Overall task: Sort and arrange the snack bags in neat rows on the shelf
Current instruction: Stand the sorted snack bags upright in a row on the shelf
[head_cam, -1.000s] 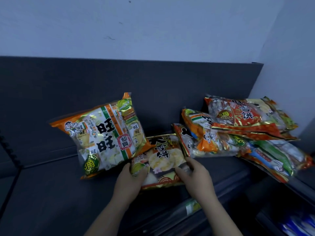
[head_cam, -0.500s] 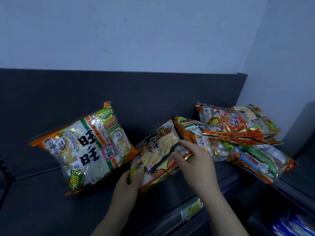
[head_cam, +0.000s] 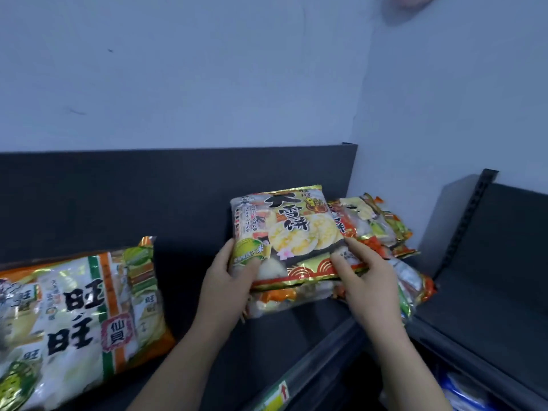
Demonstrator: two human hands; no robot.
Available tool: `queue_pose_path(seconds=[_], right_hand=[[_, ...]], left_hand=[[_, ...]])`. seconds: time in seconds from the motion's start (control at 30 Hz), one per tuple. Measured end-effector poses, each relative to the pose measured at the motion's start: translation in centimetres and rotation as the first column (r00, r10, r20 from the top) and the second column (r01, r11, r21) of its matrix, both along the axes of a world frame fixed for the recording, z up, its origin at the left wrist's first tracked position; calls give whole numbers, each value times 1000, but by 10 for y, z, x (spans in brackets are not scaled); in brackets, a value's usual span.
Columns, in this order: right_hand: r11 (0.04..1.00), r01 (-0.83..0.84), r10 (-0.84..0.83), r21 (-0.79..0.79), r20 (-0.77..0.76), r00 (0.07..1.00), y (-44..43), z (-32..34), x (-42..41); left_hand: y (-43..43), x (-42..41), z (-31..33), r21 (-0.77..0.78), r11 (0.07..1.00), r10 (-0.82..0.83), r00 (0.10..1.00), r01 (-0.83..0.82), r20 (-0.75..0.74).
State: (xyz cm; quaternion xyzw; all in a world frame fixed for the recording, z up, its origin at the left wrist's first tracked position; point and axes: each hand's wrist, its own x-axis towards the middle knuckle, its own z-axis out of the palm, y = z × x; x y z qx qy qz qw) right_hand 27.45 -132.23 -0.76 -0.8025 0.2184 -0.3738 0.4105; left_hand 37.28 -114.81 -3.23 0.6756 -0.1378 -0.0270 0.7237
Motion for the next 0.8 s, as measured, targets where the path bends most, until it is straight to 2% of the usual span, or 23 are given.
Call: queue_pose_path(seconds=[0.1, 0.2, 0.43, 0.57, 0.7, 0.73, 0.8], right_hand=[[1000, 24, -24, -10, 31, 999, -47, 12, 10], [997, 57, -58, -54, -13, 998, -99, 23, 27], [994, 86, -93, -69, -105, 990, -219, 27, 84], [990, 92, -111, -110, -177, 978, -263, 20, 114], [970, 63, -143, -234, -344, 928, -283, -3, 134], [967, 47, -143, -251, -380, 914, -284, -8, 137], [963, 26, -131, -269, -379, 916, -283, -12, 138]], left_hand=[[-45, 11, 24, 50, 998, -43, 999, 42, 28], [-94, 26, 41, 140, 987, -91, 993, 80, 77], [-198, 64, 66, 384, 923, -105, 979, 29, 177], [-238, 87, 63, 563, 826, -108, 978, -11, 178], [-257, 99, 56, 795, 604, -161, 967, -63, 199], [-259, 100, 53, 806, 588, -174, 965, -60, 199], [-257, 104, 49, 787, 613, -161, 964, -70, 211]])
